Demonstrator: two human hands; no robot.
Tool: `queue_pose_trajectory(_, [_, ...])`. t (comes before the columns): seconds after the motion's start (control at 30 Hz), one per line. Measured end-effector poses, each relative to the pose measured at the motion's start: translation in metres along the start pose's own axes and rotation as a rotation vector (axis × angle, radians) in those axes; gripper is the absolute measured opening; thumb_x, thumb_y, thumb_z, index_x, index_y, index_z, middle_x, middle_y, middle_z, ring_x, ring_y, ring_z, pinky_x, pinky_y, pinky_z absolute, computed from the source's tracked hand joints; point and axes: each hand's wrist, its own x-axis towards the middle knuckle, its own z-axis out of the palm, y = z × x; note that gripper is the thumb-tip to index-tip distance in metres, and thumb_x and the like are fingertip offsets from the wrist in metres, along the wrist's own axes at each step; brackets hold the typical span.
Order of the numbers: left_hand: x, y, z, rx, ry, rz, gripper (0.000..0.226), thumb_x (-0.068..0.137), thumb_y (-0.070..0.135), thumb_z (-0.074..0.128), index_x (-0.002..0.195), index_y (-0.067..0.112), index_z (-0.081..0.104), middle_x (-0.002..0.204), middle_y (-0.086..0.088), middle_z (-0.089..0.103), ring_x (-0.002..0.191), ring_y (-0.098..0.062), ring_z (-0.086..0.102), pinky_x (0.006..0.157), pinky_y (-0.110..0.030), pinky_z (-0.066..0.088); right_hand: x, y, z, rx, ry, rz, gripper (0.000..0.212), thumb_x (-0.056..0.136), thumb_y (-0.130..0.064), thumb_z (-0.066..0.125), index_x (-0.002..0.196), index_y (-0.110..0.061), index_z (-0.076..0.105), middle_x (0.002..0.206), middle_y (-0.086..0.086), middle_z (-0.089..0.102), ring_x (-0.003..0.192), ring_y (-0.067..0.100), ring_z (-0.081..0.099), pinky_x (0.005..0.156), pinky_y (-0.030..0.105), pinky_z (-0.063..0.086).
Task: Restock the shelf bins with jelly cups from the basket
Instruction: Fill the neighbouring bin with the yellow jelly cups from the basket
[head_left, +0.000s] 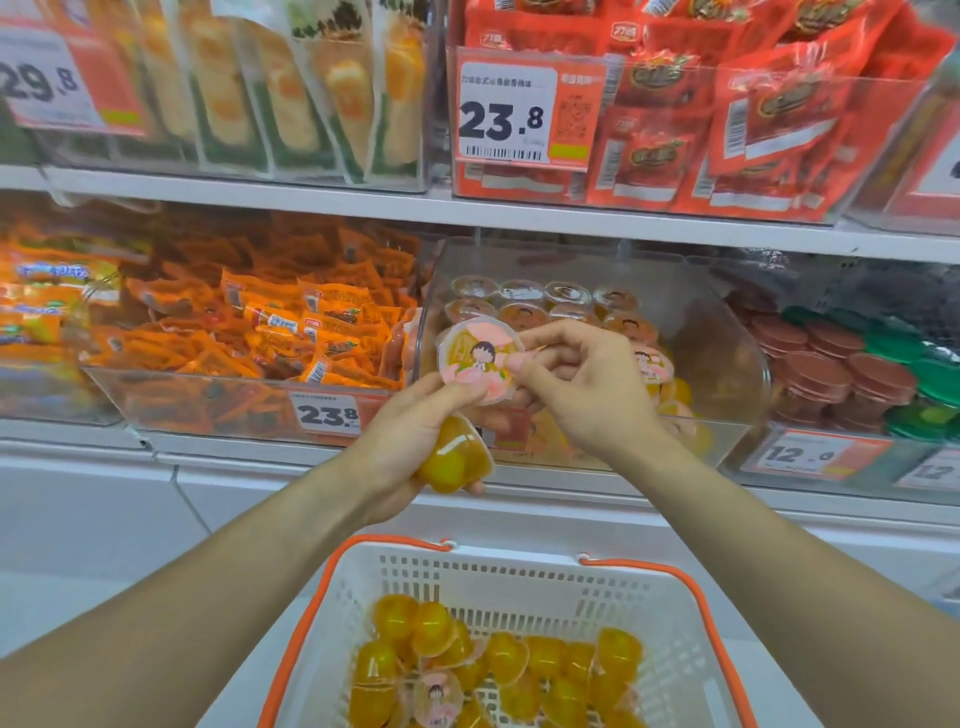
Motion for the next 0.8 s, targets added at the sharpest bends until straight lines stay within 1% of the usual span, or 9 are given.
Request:
queue_pose_trajectory(0.07, [0.0, 0.002, -0.004, 0.016, -0.001, -0.034, 0.034, 0.095, 0.03, 0.059, 0.12, 0.007, 0.062, 0.099, -0.021, 0.073, 0.06, -0.032, 0.06, 0.048, -0.035, 0.054, 0.005, 0.005, 0.002, -0.077, 0.056, -0.037, 0.018, 0.089, -0.01, 0.073, 0.089, -0.024, 0.062, 0.066, 0.003, 0.071, 0.061, 0.02, 0.072, 0.063, 0.042, 0.061])
queue_pose_trajectory(0.2, [-0.001, 0.002, -0.012, 0.04, -0.03, -0.095, 0.037, 0.097, 0.032, 0.053, 0.112, 0.0, 0.063, 0.094, -0.02, 0.072, 0.063, -0.033, 0.058, 0.05, -0.035, 0.053, 0.015, 0.017, 0.005, -0.257, 0.082, -0.049, 0.02, 0.09, -0.015, 0.072, 0.084, -0.028, 0.057, 0.072, 0.001, 0.07, 0.063, 0.012, 0.071, 0.064, 0.036, 0.059])
queue_pose_trajectory(0.3, [0.001, -0.001, -0.014, 0.115, -0.015, -0.097, 0.035, 0.098, 0.027, 0.054, 0.111, -0.005, 0.063, 0.094, -0.024, 0.072, 0.064, -0.034, 0.059, 0.048, -0.037, 0.053, 0.023, 0.025, 0.011, -0.425, 0.007, -0.011, 0.022, 0.088, -0.018, 0.073, 0.081, -0.029, 0.056, 0.066, -0.006, 0.067, 0.063, 0.005, 0.067, 0.065, 0.03, 0.055])
queue_pose_trajectory(0.37, [0.003, -0.006, -0.017, 0.199, -0.022, -0.091, 0.032, 0.098, 0.023, 0.055, 0.11, -0.006, 0.063, 0.097, -0.025, 0.071, 0.061, -0.034, 0.06, 0.047, -0.037, 0.055, 0.025, 0.029, 0.014, -0.493, -0.064, 0.035, 0.019, 0.088, -0.019, 0.073, 0.081, -0.026, 0.057, 0.066, -0.007, 0.068, 0.065, 0.002, 0.065, 0.064, 0.027, 0.05])
queue_pose_trajectory(0.47, [0.007, -0.014, -0.025, 0.257, -0.042, -0.136, 0.03, 0.1, 0.022, 0.054, 0.108, -0.004, 0.064, 0.098, -0.025, 0.071, 0.06, -0.034, 0.061, 0.047, -0.038, 0.056, 0.032, 0.03, 0.014, -0.443, -0.119, 0.109, 0.017, 0.087, -0.02, 0.074, 0.081, -0.021, 0.058, 0.066, -0.003, 0.07, 0.067, 0.005, 0.067, 0.062, 0.025, 0.046])
queue_pose_trajectory(0.53, [0.009, -0.018, -0.03, 0.273, -0.039, -0.158, 0.029, 0.101, 0.022, 0.053, 0.106, -0.004, 0.065, 0.098, -0.025, 0.072, 0.061, -0.034, 0.061, 0.046, -0.037, 0.056, 0.037, 0.028, 0.015, -0.421, -0.159, 0.134, 0.016, 0.087, -0.02, 0.075, 0.083, -0.018, 0.06, 0.066, -0.003, 0.072, 0.068, 0.005, 0.068, 0.063, 0.025, 0.048])
queue_pose_trajectory(0.67, [0.01, -0.02, -0.033, 0.271, -0.048, -0.174, 0.03, 0.101, 0.022, 0.053, 0.108, -0.005, 0.064, 0.099, -0.025, 0.072, 0.06, -0.033, 0.059, 0.046, -0.036, 0.056, 0.044, 0.019, 0.018, -0.507, -0.234, 0.082, 0.013, 0.088, -0.019, 0.074, 0.085, -0.018, 0.061, 0.064, -0.006, 0.071, 0.06, -0.008, 0.063, 0.058, 0.02, 0.043])
queue_pose_trajectory(0.73, [0.01, -0.021, -0.035, 0.271, -0.064, -0.181, 0.029, 0.101, 0.022, 0.053, 0.108, -0.004, 0.064, 0.1, -0.024, 0.072, 0.06, -0.031, 0.06, 0.047, -0.036, 0.056, 0.046, 0.013, 0.016, -0.57, -0.276, 0.066, 0.013, 0.09, -0.02, 0.072, 0.084, -0.022, 0.06, 0.064, -0.008, 0.071, 0.06, -0.01, 0.062, 0.054, 0.015, 0.04])
queue_pose_trajectory(0.8, [0.009, -0.02, -0.037, 0.272, -0.078, -0.179, 0.029, 0.101, 0.023, 0.052, 0.108, -0.002, 0.065, 0.1, -0.024, 0.071, 0.058, -0.028, 0.061, 0.046, -0.035, 0.056, 0.047, 0.007, 0.013, -0.611, -0.29, 0.056, 0.013, 0.09, -0.02, 0.071, 0.084, -0.023, 0.06, 0.064, -0.008, 0.072, 0.061, -0.009, 0.063, 0.056, 0.016, 0.041])
